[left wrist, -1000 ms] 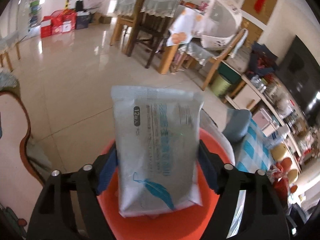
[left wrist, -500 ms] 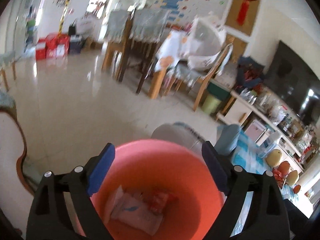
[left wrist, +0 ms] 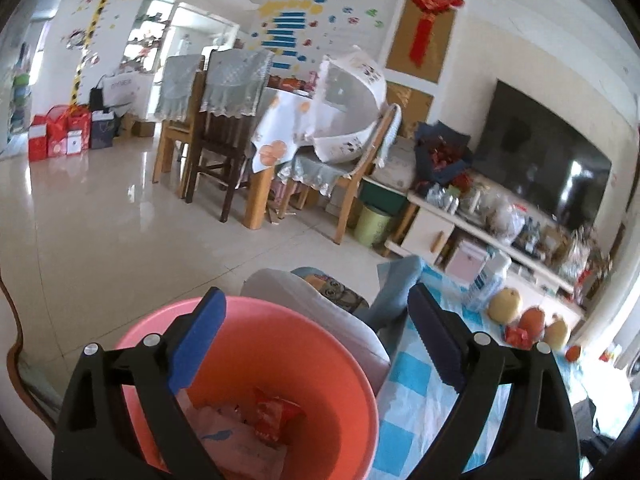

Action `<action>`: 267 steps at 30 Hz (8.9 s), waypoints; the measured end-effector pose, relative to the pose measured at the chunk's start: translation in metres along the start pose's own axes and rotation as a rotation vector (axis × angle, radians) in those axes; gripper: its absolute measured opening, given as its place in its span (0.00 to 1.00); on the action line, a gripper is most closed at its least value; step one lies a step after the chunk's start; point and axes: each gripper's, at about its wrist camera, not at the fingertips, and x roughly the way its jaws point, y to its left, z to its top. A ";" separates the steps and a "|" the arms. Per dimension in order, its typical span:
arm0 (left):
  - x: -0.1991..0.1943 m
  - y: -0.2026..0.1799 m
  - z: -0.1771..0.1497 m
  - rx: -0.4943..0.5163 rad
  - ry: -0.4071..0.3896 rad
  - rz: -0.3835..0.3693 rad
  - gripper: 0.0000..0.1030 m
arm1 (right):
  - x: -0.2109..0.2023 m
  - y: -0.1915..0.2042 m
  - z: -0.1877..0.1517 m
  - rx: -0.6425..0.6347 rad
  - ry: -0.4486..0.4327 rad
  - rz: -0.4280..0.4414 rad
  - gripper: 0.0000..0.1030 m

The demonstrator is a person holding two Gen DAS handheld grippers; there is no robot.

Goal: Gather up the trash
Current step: 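Move both tools back over the table toward the milk carton and snacks, then grasp the blue cartoon wipes packet with the left tool while the right tool grasps the milk carton, then carry both items to the pink bucket and open both tools to drop them, then return both tools over the table toward the red candy and yogurt bottle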

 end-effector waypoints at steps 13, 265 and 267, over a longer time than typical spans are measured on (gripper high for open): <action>-0.019 -0.068 -0.040 0.176 0.013 -0.167 0.90 | -0.053 -0.112 -0.052 0.133 -0.194 -0.035 0.95; 0.001 -0.097 -0.026 0.340 0.062 -0.137 0.91 | -0.026 -0.044 -0.007 0.151 -0.207 0.221 0.93; 0.000 -0.104 -0.029 0.349 0.065 -0.148 0.91 | -0.028 -0.049 -0.009 0.148 -0.214 0.219 0.93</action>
